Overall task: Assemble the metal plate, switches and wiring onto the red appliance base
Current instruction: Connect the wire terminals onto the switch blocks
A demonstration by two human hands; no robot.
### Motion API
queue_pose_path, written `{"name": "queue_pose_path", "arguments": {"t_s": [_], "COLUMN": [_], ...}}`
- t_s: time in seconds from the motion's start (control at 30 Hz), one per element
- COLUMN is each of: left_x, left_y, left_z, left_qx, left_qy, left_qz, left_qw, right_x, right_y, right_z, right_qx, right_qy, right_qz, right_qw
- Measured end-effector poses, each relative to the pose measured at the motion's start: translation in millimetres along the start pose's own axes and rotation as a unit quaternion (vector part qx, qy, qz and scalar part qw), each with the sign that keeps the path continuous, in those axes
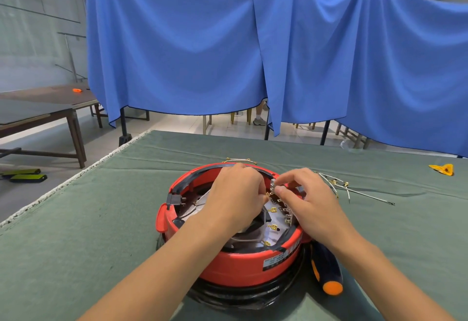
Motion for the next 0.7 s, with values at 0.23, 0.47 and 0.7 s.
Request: {"name": "queue_pose_path", "arguments": {"t_s": [0.23,0.47,0.7], "left_x": [12.2,38.9,48.9], "left_y": [0.4,7.8,22.1], "left_z": [27.8,46.7,47.2], "left_qx": [-0.025,-0.035,-0.052], "left_qy": [0.086,0.158,0.149], "left_qz": [-0.025,-0.039,-0.121], "left_qw": [0.996,0.986,0.98], "right_x": [-3.2,24.3,22.6], "right_y": [-25.6,-48.9,-42.4], "right_z": [14.6,38.9,42.5], "right_qx": [0.134,0.268,0.191], "right_qy": [-0.122,-0.049,0.007], "right_qz": [0.084,0.11,0.014], "right_qw": [0.98,0.956,0.981]}}
Point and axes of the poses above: each hand's wrist, its own z-axis towards the middle knuckle, its own x-axis out of the palm, y = z × x, the point moved 6 cm from there along z, towards the middle knuckle, and after that the axes turned 8 degrees about -y, right-handed, at the moved point
